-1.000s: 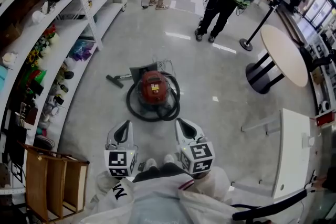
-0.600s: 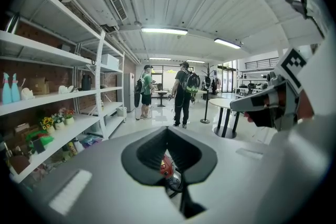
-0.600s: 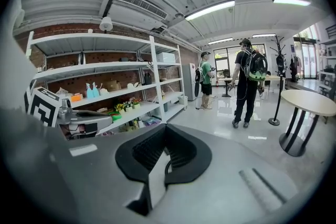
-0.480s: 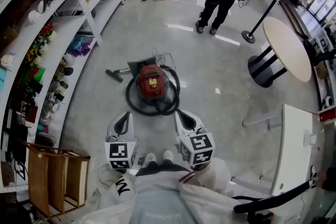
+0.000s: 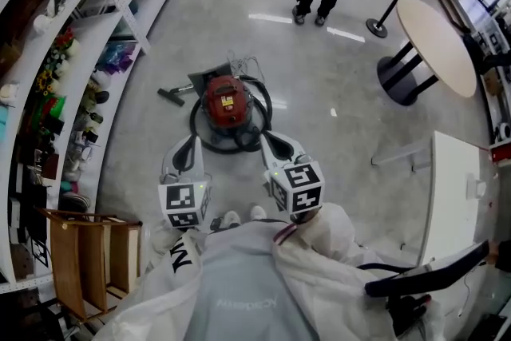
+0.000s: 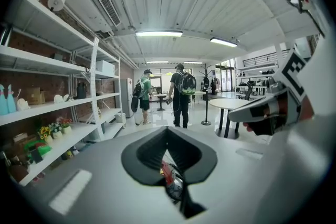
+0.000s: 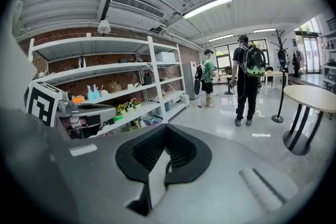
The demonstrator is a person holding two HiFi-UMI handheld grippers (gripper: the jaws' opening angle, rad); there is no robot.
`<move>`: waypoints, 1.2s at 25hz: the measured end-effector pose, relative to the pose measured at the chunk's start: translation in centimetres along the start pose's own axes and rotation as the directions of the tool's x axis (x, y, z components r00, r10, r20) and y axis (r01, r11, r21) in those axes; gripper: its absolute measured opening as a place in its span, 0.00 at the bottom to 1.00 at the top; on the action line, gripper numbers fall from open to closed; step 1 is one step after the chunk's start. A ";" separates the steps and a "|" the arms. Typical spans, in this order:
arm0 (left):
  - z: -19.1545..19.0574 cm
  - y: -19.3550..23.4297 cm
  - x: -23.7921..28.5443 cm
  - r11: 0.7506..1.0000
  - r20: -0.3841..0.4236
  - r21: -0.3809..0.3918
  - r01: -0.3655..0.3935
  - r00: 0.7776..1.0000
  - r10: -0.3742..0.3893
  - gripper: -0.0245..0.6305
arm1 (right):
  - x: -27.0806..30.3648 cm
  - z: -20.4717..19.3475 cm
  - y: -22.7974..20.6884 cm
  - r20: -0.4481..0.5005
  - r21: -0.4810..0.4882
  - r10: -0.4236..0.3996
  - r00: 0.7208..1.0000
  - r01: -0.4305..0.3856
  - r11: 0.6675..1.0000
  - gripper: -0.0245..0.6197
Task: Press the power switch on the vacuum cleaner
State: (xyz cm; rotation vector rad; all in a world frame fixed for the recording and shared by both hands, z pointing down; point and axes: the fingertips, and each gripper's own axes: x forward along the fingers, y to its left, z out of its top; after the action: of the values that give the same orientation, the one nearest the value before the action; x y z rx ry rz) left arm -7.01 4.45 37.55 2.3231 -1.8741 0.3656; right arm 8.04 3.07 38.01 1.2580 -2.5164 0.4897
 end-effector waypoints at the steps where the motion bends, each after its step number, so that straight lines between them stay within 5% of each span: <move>1: 0.1 0.1 0.0 1.000 0.002 0.000 -0.004 1.000 0.004 0.04 | 0.2 0.2 0.0 0.001 -0.002 0.006 1.000 -0.006 1.000 0.04; 30: 0.7 0.0 1.9 0.999 0.004 -0.027 -0.033 0.999 0.033 0.04 | 1.6 1.6 -0.9 0.011 -0.045 0.051 0.999 -0.050 0.998 0.04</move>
State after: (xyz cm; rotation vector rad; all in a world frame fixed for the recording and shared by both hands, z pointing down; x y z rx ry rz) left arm -6.60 2.50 37.38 2.2800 -1.9094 0.3364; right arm 7.69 0.80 37.32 1.1874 -2.5602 0.4351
